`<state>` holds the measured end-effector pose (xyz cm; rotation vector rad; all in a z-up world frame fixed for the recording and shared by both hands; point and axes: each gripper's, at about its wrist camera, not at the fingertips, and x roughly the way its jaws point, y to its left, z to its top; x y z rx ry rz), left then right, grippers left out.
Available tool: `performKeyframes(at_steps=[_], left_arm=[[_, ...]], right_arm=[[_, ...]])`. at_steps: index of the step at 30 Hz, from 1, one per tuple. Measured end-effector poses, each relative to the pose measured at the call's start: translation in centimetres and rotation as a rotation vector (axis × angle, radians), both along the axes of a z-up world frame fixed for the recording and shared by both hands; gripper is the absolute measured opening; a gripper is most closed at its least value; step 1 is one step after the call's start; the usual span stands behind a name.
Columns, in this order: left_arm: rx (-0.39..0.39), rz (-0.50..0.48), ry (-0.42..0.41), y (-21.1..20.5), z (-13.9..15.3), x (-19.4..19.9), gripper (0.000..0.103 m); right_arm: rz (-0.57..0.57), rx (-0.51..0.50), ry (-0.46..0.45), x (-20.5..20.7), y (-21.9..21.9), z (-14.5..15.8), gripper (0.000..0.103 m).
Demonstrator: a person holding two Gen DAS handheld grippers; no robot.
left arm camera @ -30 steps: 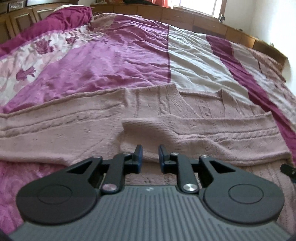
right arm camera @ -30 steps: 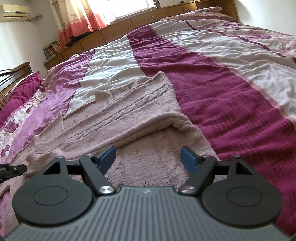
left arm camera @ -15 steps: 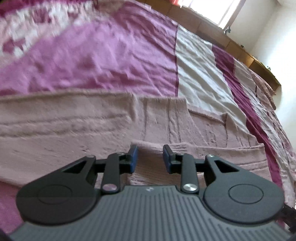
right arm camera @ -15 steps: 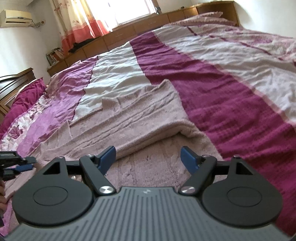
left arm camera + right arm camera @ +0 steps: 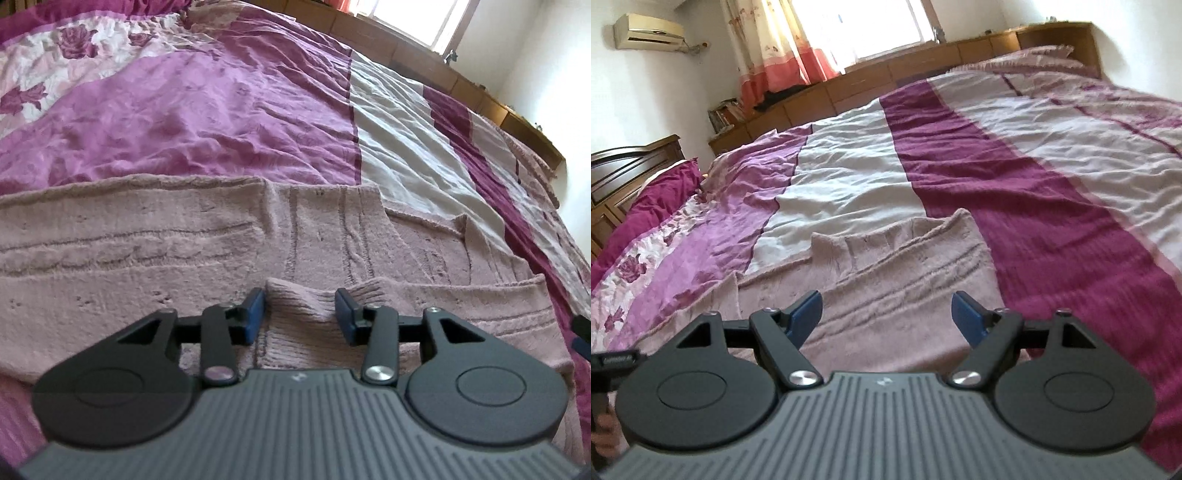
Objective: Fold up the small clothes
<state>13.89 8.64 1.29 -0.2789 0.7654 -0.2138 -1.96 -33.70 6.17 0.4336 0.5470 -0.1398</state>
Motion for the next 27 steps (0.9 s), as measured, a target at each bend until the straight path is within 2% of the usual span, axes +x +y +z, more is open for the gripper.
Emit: performKeyframes(at_steps=[4,5,6,7,9,11,12,15,17,19,20,22,24,27], left_arm=[[0.019,-0.032,0.004,-0.7,-0.2,0.2,0.041],[0.04,-0.043,-0.004,-1.1,-0.2,0.2,0.02],[0.05,-0.054,-0.007,-1.3,-0.2,0.2,0.013],[0.047,-0.058,-0.015,-1.5,0.1,0.2,0.013],[0.058,-0.042,-0.09,-1.8,1.2,-0.3,0.012],[0.098,-0.024,-0.18,-2.1,2.6,-0.9,0.012],[0.114,-0.018,-0.197,-2.2,3.0,-0.9,0.012],[0.187,-0.029,-0.145,-2.6,2.2,0.5,0.013],[0.217,-0.036,-0.081,-2.6,0.9,1.1,0.015],[0.221,-0.021,-0.048,-2.2,-0.1,1.1,0.023],[0.219,-0.004,-0.047,-1.9,-0.3,0.9,0.03],[0.189,0.01,-0.037,-1.2,0.0,0.5,0.034],[0.161,0.029,-0.028,-0.6,0.7,0.1,0.048],[0.143,0.046,-0.059,0.1,2.0,-1.3,0.055]], right_arm=[[-0.008,0.029,0.031,2.4,-1.3,-1.2,0.083],[-0.011,0.026,0.041,2.7,-1.4,-1.6,0.083],[-0.015,0.023,0.051,3.1,-1.5,-1.9,0.083],[-0.016,0.018,0.058,3.4,-1.5,-2.4,0.083],[-0.011,-0.023,0.07,3.9,-1.4,-3.0,0.082],[-0.002,-0.116,0.106,4.5,-0.8,-3.3,0.081],[-0.009,-0.175,0.129,4.8,-0.4,-3.6,0.081],[-0.016,-0.231,0.141,5.2,0.0,-4.3,0.081],[-0.018,-0.252,0.14,5.2,0.3,-4.4,0.081],[-0.018,-0.259,0.138,5.2,0.4,-4.5,0.081],[-0.016,-0.258,0.139,5.2,0.3,-4.5,0.081],[-0.013,-0.257,0.14,5.2,0.2,-4.5,0.081],[-0.013,-0.257,0.14,5.1,0.3,-4.4,0.081],[-0.017,-0.253,0.142,4.9,0.3,-4.0,0.081]])
